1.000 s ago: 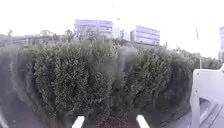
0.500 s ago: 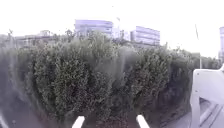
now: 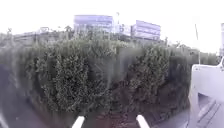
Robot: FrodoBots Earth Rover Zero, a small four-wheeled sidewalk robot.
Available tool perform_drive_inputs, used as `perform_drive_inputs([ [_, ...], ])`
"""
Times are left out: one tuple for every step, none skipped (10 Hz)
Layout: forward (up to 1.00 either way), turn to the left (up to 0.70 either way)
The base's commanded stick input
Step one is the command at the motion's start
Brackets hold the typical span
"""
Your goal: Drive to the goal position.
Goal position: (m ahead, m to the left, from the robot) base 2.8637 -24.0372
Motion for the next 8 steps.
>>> perform_drive_inputs([
  [-1.0,0.0],
  [-1.0,0.0],
  [-1.0,0.0],
  [-1.0,0.0],
  [-1.0,0.0],
  [-0.93,0.0],
  [-0.43,0.0],
  [0.0,0.0],
])
